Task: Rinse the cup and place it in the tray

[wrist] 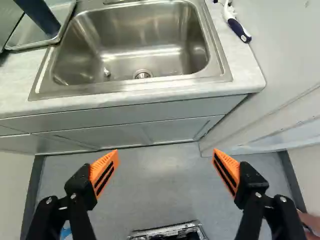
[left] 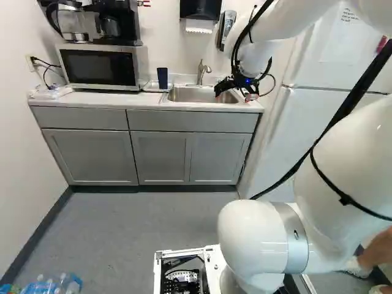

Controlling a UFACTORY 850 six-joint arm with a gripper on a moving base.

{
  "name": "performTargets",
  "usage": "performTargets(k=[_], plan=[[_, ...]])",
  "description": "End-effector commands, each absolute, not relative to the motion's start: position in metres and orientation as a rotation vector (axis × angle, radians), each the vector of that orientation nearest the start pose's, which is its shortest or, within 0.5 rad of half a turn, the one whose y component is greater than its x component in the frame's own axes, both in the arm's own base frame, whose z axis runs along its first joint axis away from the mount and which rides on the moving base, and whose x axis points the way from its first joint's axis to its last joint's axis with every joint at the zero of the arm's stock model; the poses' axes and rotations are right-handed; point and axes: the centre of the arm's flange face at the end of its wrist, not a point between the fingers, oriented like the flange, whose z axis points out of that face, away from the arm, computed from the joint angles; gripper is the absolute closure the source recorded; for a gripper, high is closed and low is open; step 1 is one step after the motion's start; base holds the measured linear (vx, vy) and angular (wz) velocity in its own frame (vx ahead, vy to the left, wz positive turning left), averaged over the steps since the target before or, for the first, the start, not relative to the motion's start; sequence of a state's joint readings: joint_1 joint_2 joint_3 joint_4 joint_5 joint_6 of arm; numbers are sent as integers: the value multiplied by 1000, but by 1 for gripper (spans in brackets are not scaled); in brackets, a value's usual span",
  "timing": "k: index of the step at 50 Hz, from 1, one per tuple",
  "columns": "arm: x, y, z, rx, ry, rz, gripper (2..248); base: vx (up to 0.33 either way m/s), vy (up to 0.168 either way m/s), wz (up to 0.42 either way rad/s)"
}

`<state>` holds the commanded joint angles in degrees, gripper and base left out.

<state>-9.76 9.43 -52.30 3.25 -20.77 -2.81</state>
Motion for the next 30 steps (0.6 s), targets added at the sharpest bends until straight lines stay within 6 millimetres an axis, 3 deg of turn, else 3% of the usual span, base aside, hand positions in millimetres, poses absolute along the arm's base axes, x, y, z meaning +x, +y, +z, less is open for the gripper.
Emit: performTargets(k=[30], plan=[[430,-66,585,-2949,230,-1183,3,0,0,0]])
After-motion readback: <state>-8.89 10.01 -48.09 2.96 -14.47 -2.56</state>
